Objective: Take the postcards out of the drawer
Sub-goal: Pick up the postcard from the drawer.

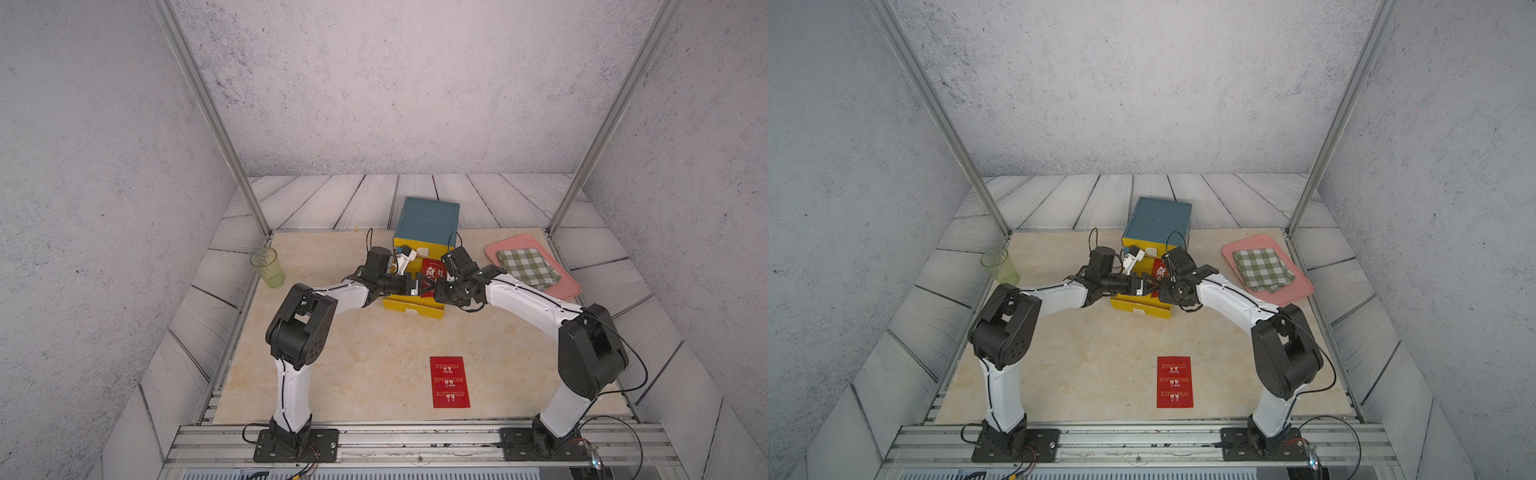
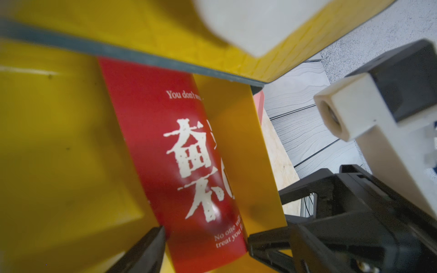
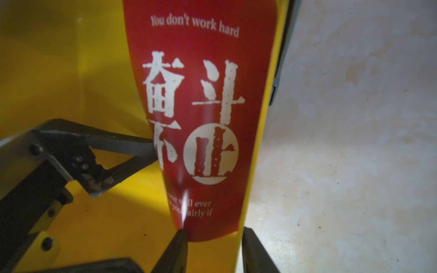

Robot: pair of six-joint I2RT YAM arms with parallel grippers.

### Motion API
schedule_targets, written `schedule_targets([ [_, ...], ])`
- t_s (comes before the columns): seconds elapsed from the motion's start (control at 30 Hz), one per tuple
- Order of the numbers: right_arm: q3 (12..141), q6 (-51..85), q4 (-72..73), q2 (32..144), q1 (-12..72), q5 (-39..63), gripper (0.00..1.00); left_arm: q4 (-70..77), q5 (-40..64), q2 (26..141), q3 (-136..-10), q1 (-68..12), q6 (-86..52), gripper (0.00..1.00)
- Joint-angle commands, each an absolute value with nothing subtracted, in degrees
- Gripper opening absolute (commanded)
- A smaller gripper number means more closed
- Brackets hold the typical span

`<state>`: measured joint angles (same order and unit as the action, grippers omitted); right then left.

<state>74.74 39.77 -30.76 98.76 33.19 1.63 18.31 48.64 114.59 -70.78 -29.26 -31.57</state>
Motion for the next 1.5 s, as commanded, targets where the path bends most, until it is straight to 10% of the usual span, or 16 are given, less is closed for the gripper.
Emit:
schedule_targets([
  [0.0, 74.2, 38.5, -31.5, 98.7, 34.4, 5.1, 0.41, 20.0, 50.0, 113.6, -72.2, -30.0, -31.6, 0.88],
  [1.47, 78.0, 38.0, -34.1, 102.6, 35.4, -1.3, 0.51, 19.5, 50.0, 113.6, -72.6, -29.9, -32.3, 0.88],
])
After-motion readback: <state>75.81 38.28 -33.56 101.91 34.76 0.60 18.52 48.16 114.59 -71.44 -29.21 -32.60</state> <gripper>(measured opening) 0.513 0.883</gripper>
